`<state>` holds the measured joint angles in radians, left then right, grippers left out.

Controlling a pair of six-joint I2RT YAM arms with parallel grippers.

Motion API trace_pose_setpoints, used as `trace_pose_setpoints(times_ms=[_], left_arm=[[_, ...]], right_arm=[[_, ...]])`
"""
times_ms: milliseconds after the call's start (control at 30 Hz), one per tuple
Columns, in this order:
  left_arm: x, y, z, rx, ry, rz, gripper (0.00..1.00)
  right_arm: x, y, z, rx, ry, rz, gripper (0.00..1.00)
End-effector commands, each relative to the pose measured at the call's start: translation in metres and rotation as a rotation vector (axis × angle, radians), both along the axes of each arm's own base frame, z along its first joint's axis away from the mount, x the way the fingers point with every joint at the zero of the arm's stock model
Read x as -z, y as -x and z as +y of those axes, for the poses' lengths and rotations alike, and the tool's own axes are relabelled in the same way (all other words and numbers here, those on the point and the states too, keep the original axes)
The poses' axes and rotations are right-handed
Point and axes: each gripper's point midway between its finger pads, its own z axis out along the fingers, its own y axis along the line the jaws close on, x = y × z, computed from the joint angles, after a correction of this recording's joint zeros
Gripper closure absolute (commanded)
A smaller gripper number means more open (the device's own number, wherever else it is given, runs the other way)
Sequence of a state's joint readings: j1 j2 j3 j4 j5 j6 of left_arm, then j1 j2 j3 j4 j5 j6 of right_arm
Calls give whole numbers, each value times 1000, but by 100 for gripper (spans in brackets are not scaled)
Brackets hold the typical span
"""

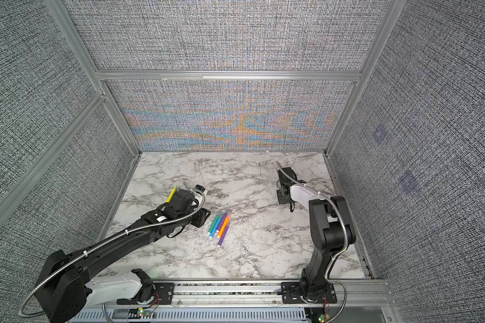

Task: Remove pen caps from pens
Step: Pick up the pen from the center of the table.

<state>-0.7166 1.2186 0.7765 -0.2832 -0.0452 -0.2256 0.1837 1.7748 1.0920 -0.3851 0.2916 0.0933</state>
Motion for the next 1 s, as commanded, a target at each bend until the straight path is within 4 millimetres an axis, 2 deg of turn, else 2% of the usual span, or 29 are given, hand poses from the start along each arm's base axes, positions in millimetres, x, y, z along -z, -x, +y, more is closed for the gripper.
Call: trace_pose_setpoints(times_ms=[0, 133, 300, 400, 433, 467, 767, 967], left_arm=[[6, 13, -8, 2, 0, 14, 53], [24, 37, -17, 12, -28, 44, 54], [60, 70, -27, 23, -61, 102, 54], [78, 87, -35, 41, -86, 143, 54], [79, 89, -40, 54, -92, 144, 54], [85, 88, -42, 46, -126, 155, 54], [96, 74, -59, 18, -287, 161, 55], [107, 72, -68, 23, -326, 191, 57]], right_arm=[[-14, -3, 8, -8, -39, -50, 68], [-38, 0, 18, -44, -70, -102, 68], [-65, 8, 24, -57, -92, -172, 68], [-73, 10, 28, -68, -116, -199, 68], [-73, 11, 29, -70, -119, -201, 68], [-74, 11, 29, -69, -119, -202, 68], [-79, 13, 33, -80, -129, -215, 68], [-86, 13, 33, -79, -130, -237, 68]])
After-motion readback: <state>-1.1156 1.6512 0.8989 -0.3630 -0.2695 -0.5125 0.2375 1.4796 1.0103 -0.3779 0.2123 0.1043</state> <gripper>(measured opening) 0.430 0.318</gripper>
